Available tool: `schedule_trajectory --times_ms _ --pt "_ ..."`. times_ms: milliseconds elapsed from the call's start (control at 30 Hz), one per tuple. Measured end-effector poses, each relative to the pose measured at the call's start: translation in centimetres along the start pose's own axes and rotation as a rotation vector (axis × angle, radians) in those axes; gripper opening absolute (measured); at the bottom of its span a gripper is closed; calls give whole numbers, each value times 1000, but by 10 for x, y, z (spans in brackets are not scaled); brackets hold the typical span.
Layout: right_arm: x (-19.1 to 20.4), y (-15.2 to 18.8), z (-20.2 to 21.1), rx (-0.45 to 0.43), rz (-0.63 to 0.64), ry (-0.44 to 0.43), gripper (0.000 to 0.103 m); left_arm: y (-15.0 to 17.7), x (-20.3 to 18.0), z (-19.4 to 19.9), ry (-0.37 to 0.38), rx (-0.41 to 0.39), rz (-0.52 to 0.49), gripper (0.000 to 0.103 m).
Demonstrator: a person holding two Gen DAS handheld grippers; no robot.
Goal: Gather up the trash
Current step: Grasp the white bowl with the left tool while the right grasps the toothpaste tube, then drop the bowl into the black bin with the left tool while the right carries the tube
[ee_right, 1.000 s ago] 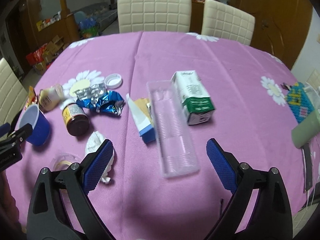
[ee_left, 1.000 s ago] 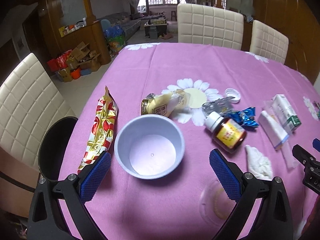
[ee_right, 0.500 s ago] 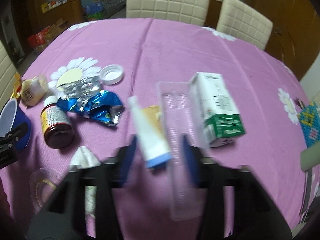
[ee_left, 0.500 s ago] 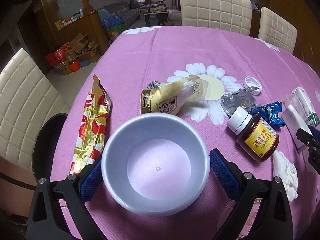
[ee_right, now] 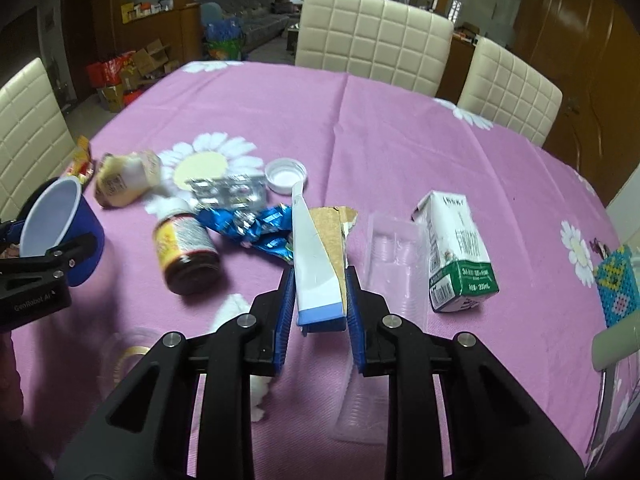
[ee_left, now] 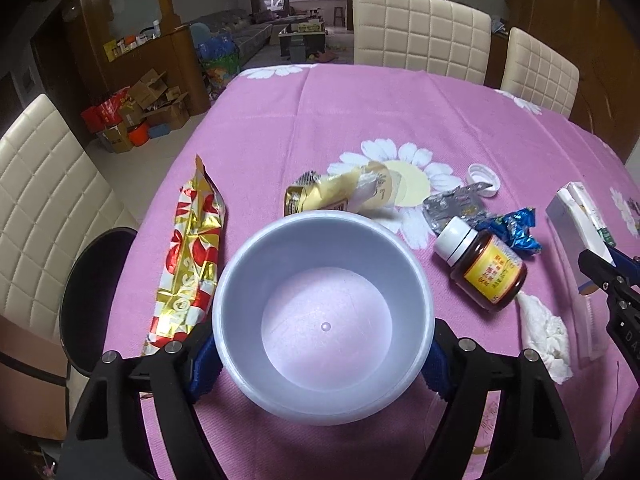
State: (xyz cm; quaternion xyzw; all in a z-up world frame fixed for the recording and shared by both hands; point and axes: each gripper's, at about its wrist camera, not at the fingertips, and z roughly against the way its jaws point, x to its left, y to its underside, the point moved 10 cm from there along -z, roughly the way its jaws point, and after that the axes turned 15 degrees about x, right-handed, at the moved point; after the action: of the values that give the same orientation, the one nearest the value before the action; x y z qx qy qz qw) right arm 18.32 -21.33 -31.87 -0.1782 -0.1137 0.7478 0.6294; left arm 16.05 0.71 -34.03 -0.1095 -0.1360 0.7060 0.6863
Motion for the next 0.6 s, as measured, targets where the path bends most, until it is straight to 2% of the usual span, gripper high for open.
schedule_trajectory --times_ms 267,433,600 --pt "40 -21 31 -57 80 -43 26 -6 31 31 -25 -63 62 77" --pt "95 -40 42 -81 182 -127 26 -9 81 47 -77 -100 149 77" --pt "169 -63 46 -95 303 -245 26 -11 140 49 -124 -109 253 77"
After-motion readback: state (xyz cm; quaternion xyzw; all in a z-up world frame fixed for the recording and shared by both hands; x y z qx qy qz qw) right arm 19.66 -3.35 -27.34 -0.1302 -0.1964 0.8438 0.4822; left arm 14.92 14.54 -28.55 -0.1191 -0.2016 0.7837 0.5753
